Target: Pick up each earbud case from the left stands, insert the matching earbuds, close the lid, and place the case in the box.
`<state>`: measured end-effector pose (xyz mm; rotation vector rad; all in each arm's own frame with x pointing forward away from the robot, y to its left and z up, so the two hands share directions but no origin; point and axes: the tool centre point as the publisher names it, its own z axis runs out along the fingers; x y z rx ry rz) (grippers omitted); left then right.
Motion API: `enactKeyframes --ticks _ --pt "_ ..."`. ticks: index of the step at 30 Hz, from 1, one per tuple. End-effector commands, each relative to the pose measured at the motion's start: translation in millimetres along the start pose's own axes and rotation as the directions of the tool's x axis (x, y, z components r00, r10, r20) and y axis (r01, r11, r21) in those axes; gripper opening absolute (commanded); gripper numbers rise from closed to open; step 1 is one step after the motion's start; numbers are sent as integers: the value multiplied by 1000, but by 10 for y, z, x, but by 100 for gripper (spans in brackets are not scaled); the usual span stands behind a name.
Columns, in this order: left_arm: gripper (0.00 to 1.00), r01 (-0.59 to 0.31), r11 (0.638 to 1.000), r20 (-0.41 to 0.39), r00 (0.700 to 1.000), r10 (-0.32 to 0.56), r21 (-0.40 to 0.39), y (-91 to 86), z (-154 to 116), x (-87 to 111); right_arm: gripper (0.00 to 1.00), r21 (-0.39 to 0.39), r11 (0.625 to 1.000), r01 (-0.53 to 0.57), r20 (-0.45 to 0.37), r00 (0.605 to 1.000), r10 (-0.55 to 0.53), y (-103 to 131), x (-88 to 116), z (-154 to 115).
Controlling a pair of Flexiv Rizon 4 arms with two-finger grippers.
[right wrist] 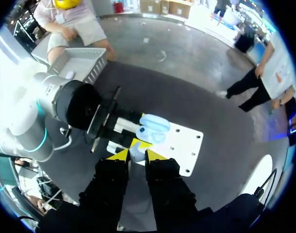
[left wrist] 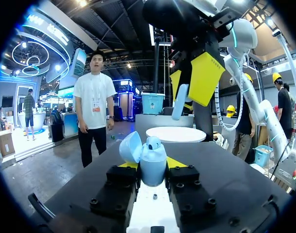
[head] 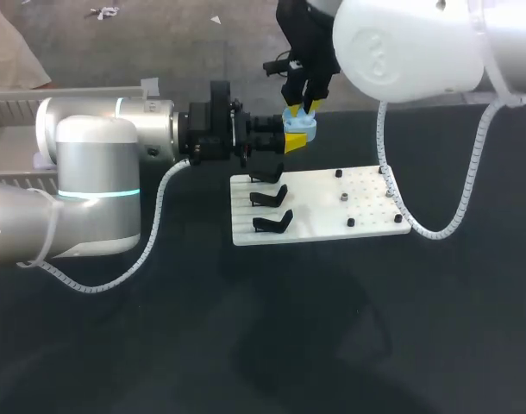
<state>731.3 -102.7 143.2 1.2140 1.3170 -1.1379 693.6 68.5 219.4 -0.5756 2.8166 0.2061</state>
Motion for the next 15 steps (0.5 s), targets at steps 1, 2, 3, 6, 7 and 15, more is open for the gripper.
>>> enactKeyframes --ticks 1,2,3,6,7,15 --pt "0 -3 1000 4 1000 3 -4 -4 6 9 0 2 1000 -1 5 1000 1 3 15 -1" --pt "0 -3 1000 4 1000 3 -4 -4 6 9 0 2 1000 -1 5 1000 1 3 15 -1" --pt "0 -3 1000 4 1000 3 -4 -4 6 9 0 2 1000 -1 5 1000 1 3 15 -1" --pt "0 -3 1000 4 1000 3 -4 -4 6 9 0 2 1000 -1 5 1000 1 3 15 -1" --pt "0 -3 1000 4 1000 3 -4 -4 6 9 0 2 1000 -1 5 1000 1 3 15 -1" --pt "0 -3 1000 4 1000 3 -4 -4 6 9 0 0 999 51 2 999 -51 17 -37 59"
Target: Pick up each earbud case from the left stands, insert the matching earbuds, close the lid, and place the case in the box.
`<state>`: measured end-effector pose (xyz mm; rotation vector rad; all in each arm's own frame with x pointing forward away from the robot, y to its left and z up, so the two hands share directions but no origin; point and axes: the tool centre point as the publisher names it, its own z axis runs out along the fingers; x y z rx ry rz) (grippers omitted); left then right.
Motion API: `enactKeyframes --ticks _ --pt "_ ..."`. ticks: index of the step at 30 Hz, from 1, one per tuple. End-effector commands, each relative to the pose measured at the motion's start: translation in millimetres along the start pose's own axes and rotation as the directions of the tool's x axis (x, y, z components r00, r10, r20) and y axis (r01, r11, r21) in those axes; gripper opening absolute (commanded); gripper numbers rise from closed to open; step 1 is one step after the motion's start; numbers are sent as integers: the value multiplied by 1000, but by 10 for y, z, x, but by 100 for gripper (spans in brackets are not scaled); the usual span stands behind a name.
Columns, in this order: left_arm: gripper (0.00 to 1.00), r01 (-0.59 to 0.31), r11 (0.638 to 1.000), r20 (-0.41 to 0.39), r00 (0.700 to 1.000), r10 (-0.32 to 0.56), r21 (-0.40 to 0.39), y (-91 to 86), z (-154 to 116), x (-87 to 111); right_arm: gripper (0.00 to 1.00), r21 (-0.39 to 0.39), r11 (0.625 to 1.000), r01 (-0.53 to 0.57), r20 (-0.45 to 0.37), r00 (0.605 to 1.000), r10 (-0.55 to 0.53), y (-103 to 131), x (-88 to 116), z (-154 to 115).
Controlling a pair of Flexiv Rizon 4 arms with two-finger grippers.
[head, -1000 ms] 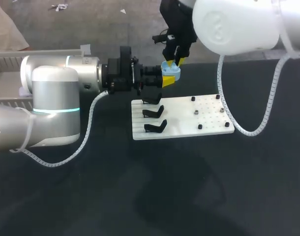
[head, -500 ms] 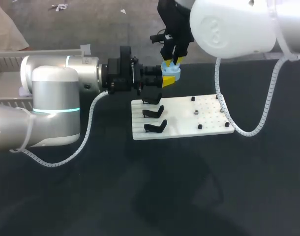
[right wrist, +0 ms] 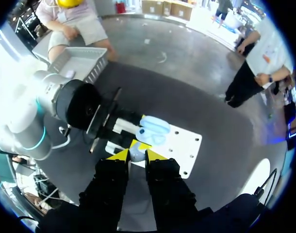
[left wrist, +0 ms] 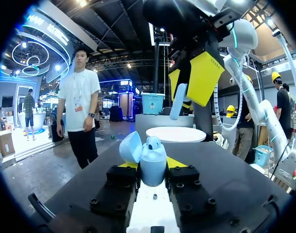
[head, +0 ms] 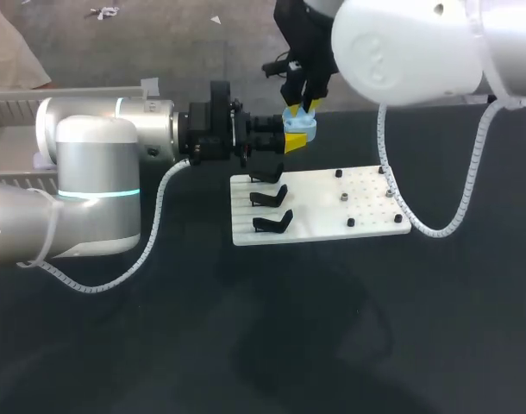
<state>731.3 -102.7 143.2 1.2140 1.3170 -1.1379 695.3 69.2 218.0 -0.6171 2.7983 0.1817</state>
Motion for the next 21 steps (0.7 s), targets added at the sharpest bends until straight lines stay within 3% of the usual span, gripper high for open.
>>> enactKeyframes --ticks 1,21 --pt "0 -3 1000 4 1000 3 -4 -4 6 9 0 -11 1000 19 -4 1000 -19 24 -22 52" --pt "0 -3 1000 4 1000 3 -4 -4 6 9 0 -9 998 60 -45 997 -61 -56 -80 214"
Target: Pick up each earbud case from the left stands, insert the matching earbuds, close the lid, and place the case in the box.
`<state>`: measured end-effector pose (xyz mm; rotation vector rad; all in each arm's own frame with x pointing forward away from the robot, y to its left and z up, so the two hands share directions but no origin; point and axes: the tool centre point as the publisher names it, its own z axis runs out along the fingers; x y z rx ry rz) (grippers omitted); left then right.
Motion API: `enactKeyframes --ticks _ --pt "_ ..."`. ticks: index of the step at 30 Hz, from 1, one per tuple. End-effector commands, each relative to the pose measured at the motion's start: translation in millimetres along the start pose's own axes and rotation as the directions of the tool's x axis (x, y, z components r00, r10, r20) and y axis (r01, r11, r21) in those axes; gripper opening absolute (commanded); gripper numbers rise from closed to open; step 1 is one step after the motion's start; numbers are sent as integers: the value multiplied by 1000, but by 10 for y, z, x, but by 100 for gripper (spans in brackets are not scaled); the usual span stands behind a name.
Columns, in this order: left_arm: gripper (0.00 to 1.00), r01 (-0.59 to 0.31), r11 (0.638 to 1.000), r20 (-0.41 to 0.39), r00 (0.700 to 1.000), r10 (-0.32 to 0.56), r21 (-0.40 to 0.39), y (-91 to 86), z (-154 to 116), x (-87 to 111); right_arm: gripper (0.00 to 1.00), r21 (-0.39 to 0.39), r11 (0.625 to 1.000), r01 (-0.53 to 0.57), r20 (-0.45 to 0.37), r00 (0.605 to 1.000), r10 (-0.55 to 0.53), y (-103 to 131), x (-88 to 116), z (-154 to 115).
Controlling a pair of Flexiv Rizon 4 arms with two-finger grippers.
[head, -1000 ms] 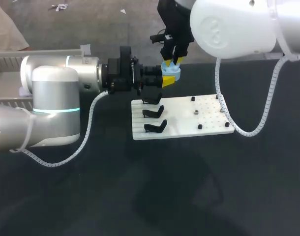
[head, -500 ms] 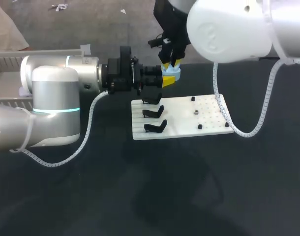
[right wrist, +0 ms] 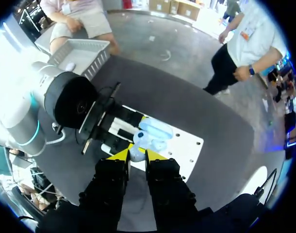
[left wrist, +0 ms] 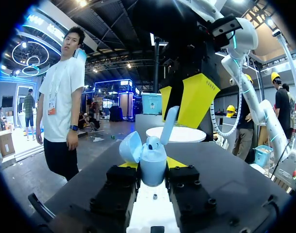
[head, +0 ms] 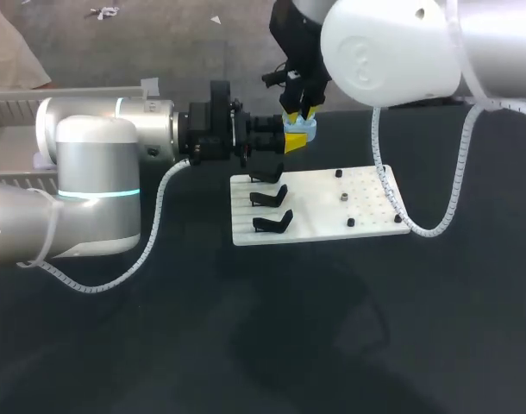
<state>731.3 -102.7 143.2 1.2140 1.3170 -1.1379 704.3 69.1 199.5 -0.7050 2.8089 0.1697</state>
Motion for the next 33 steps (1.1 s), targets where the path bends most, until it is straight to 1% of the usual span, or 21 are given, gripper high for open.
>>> enactKeyframes --ticks 1,33 --pt "0 -3 1000 4 1000 3 -4 -4 6 9 0 -4 1000 5 -13 1000 -5 -10 -58 17" --pt "0 -3 1000 4 1000 3 -4 -4 6 9 0 1 1000 20 -38 999 -20 -36 -106 112"
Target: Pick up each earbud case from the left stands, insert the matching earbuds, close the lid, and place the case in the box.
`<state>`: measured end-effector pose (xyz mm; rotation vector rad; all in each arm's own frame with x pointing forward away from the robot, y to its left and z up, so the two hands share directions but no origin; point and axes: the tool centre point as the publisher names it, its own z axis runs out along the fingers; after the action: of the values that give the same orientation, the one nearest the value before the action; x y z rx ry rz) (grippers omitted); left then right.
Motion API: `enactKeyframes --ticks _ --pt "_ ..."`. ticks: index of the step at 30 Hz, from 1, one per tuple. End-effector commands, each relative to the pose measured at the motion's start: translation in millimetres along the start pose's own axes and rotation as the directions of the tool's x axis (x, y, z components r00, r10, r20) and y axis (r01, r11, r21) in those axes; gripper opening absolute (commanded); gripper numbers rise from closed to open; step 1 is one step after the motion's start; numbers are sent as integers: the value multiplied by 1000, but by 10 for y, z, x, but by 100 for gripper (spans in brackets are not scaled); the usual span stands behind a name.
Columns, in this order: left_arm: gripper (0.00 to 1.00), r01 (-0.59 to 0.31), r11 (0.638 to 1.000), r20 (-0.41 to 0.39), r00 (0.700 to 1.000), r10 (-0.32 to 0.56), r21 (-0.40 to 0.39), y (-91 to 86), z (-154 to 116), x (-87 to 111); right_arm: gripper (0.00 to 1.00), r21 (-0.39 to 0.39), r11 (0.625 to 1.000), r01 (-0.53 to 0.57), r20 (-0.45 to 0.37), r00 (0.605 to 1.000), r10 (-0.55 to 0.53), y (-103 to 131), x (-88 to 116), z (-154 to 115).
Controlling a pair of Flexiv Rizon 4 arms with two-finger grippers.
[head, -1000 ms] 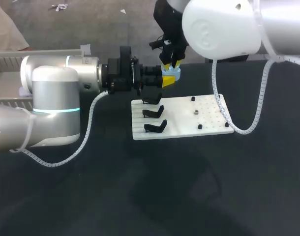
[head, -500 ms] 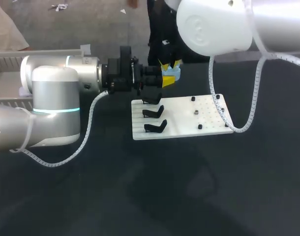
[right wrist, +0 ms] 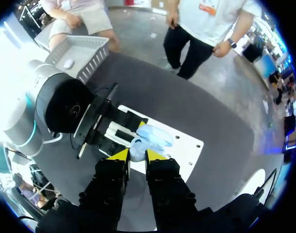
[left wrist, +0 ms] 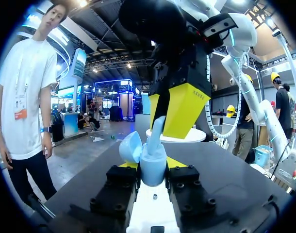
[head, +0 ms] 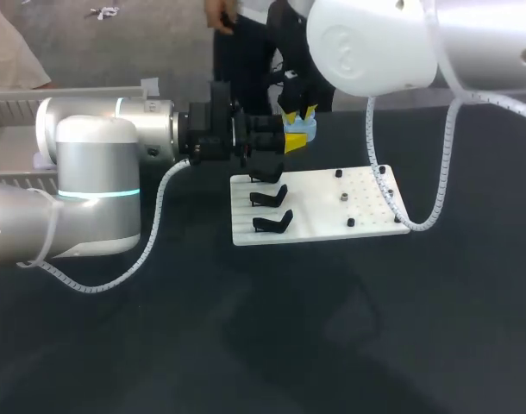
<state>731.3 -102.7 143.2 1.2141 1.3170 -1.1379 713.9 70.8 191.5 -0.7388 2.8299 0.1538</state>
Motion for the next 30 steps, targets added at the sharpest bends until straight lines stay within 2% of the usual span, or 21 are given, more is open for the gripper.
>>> enactKeyframes --ticks 1,30 --pt "0 -3 1000 4 1000 3 -4 -4 6 9 0 -1 1000 2 -8 1000 -2 -2 -42 14" --pt "0 -3 1000 4 1000 3 -4 -4 6 9 0 7 1000 1 -35 999 -1 -24 -76 81"
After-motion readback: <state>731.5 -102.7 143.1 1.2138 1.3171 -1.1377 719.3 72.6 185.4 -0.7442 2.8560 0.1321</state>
